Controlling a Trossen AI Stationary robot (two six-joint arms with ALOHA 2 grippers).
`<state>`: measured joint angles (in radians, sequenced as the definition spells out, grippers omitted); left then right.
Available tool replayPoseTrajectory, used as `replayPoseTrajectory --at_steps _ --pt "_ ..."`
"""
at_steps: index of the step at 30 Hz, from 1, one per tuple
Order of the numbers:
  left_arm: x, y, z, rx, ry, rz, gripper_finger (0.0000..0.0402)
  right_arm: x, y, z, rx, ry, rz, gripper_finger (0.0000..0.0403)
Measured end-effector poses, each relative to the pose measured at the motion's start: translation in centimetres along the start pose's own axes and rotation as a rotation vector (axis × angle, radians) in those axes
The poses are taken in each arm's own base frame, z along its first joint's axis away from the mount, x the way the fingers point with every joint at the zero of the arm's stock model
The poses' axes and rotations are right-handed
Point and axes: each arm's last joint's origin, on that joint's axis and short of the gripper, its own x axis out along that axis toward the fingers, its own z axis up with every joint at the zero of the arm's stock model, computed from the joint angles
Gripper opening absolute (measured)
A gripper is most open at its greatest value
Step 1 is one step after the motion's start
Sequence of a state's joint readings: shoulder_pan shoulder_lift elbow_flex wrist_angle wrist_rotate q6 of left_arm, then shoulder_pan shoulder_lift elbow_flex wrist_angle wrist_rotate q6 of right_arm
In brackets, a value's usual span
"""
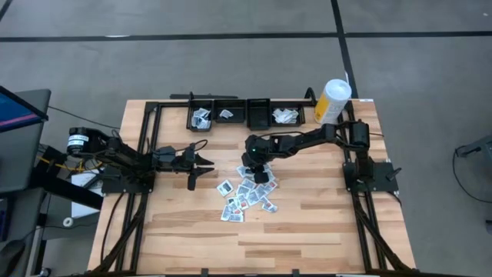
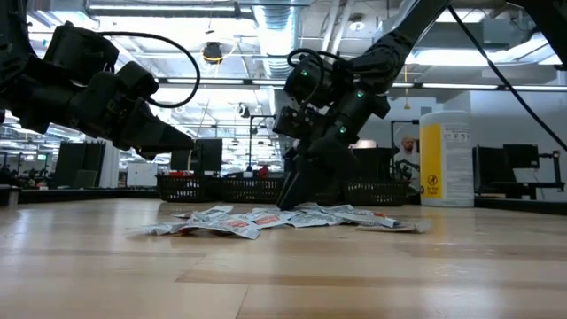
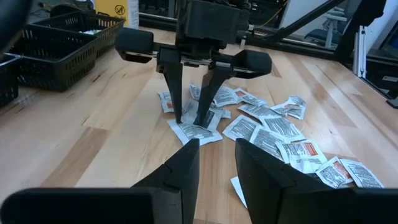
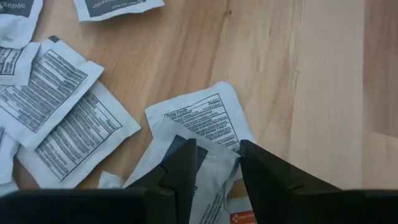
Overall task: Pick & Place First Aid Supplies
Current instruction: Put the black towelette pack into the middle left black bin
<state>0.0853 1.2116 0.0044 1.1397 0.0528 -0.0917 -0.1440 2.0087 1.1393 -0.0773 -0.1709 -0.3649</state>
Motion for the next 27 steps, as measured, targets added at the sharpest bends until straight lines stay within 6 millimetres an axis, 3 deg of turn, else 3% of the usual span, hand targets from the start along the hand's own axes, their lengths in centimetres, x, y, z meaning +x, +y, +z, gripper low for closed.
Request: replayPoseTrajectory --at_steps 8,16,27 --pt "0.0 0.0 0.0 0.000 0.000 0.000 0.0104 0.0 0.0 0.0 0.032 -0.003 -0.002 0.0107" --pt "0.0 0.0 0.0 -0.002 0.000 0.000 0.0104 -0.1 -0.2 0.4 0.041 -0.004 -0.007 0.0009" --pt "0.0 0.0 0.0 -0.002 -0.001 0.000 0.0104 -0.5 -0.5 1.6 0.039 -0.013 -0.007 0.0005"
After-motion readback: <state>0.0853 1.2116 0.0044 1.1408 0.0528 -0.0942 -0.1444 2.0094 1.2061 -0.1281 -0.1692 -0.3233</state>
